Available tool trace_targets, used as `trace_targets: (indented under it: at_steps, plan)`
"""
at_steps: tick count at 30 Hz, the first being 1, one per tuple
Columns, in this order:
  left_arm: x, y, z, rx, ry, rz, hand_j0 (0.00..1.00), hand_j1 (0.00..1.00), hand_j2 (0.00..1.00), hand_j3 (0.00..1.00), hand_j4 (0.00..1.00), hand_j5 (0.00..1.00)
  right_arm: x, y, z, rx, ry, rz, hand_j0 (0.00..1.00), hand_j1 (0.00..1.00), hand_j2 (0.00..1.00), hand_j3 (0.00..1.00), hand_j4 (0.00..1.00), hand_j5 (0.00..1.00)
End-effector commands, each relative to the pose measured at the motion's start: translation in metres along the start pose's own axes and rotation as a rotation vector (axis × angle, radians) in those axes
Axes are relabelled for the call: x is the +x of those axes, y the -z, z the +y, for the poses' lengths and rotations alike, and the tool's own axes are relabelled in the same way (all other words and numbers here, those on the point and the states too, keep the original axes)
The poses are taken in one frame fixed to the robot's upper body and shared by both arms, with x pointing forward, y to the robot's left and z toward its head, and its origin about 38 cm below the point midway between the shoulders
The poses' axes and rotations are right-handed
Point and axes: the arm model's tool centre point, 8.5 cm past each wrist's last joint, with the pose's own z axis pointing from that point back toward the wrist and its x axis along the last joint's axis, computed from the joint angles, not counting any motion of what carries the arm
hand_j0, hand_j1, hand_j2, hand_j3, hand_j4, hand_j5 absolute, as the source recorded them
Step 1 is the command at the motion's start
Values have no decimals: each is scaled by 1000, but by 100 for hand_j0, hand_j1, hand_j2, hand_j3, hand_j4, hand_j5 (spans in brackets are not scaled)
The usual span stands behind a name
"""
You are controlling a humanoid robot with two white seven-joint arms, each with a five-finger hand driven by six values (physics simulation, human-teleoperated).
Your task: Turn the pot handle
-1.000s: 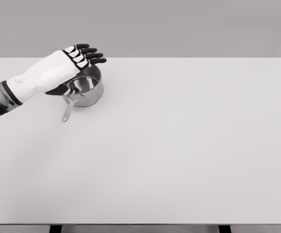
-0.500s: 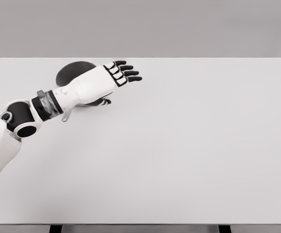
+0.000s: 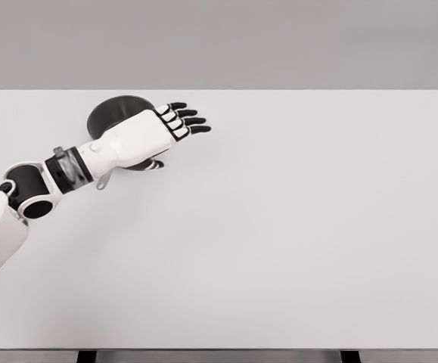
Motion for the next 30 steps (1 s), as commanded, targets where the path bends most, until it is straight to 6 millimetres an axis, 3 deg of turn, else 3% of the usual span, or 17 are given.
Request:
trace_targets:
  at_steps: [1, 7, 10, 20, 30]
  plan:
    - [-1, -2, 0, 13, -5, 4, 100, 100, 100, 100, 100, 100, 0, 0, 0, 0, 1, 0, 100, 100, 100, 100, 100, 100]
    - [2, -5, -11, -4, -26, 9, 100, 100, 100, 100, 100, 100, 0, 0, 0, 0, 1, 0, 100, 100, 100, 100, 100, 100]
    - [-7, -11, -21, -26, -45, 40, 100, 100, 100, 100, 100, 100, 0, 0, 0, 0, 1, 0, 100, 100, 100, 100, 100, 100]
    - [-22, -24, -18, -28, -39, 86, 100, 100, 100, 100, 100, 100, 0, 0, 0, 0, 1, 0, 100, 100, 100, 100, 100, 100]
    - [-24, -29, -23, -41, -45, 97, 100, 100, 100, 100, 100, 100, 0, 0, 0, 0, 1, 0, 100, 100, 100, 100, 100, 100]
